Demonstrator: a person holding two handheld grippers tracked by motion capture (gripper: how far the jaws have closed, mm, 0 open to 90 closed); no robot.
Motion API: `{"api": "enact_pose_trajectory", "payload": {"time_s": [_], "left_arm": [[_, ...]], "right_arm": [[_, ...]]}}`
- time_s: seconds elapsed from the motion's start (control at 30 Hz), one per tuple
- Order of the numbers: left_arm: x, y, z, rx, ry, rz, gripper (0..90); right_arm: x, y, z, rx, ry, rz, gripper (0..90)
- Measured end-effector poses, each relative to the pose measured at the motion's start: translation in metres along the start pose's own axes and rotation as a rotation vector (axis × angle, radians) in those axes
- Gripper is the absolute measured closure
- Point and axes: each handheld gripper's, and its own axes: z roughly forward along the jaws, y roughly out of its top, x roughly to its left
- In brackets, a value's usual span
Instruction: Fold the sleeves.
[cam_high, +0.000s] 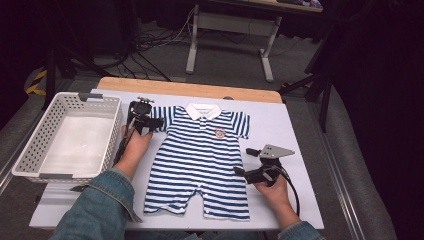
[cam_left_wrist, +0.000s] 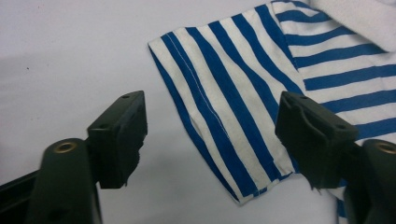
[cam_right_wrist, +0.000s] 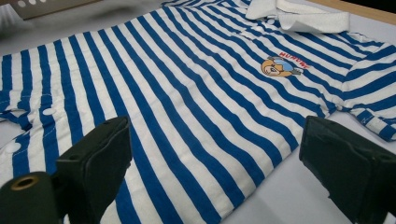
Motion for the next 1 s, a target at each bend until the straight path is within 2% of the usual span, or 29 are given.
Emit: {"api": "enact_pose_trajectory", "payload": {"time_s": [0.07,0.13,0.23,0.27,0.37,0.43,0.5,0.67,0.77,1.0], "left_arm": [[-0.0009,0.0003,0.0023,0.024,0.004,0.003,32.5],[-0.0006,0.0005,0.0049,0.047,0.009,0.010,39.2],[0.0011,0.0003,0.0072,0.072,-0.014,-0.007,50.3],[0.0011,0.0004,0.0070,0.072,-0.008,-0.004,51.8],[0.0018,0.0009,0.0065,0.076,-0.028,-0.007,63.7],[0.0022,0.0011,0.0062,0.080,-0.044,-0.005,78.1],[0.0027,0.0014,0.0060,0.073,-0.057,-0.012,86.3],[0.0025,0.0035,0.0026,0.034,-0.029,-0.001,87.9],[0.0031,0.0058,-0.0002,0.002,0.003,0.022,88.1],[0.0000,0.0064,-0.0010,0.004,0.019,0.040,88.0]], "right_arm": [[0.0000,0.0000,0.0000,0.000,0.001,0.000,10.4],[0.0003,0.0000,0.0000,0.001,0.002,0.000,10.5],[0.0004,0.0000,0.0000,0.002,0.005,-0.002,11.0],[0.0005,0.0000,0.0002,0.003,0.005,-0.003,11.1],[0.0007,0.0000,0.0003,0.005,0.005,-0.006,11.4],[0.0006,0.0000,0.0004,0.006,0.006,-0.006,11.7],[0.0007,0.0000,0.0004,0.006,0.006,-0.006,11.9],[0.0006,0.0000,0.0001,0.004,0.007,-0.005,12.0],[0.0006,0.0000,-0.0001,0.002,0.007,-0.004,12.1],[0.0005,-0.0001,-0.0003,0.002,0.009,-0.003,12.1]]}}
